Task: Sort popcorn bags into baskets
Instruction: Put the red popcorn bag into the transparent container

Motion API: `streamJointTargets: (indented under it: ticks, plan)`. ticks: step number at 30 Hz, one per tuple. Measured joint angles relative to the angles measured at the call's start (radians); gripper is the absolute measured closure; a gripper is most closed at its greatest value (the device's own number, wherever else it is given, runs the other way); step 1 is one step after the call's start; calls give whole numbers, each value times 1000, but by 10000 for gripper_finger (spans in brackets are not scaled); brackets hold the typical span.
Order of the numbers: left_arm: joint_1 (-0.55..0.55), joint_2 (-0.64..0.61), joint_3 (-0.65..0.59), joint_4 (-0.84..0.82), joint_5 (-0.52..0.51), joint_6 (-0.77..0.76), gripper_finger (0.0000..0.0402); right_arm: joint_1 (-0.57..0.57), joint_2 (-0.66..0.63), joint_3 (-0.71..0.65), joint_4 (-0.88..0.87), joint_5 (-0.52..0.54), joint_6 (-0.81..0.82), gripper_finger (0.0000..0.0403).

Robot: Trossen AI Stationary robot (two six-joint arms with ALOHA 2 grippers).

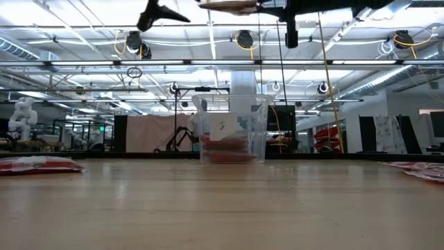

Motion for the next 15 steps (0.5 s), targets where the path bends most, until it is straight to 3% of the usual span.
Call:
streamJointTargets:
  ticks: [9, 15]
  plan:
    - [77, -30, 0, -192, 2, -3, 195, -290, 3, 5, 10, -325, 5, 383]
    - [70, -19, 0, -271, 4, 16, 228, -406, 42, 120, -135, -474, -57, 383]
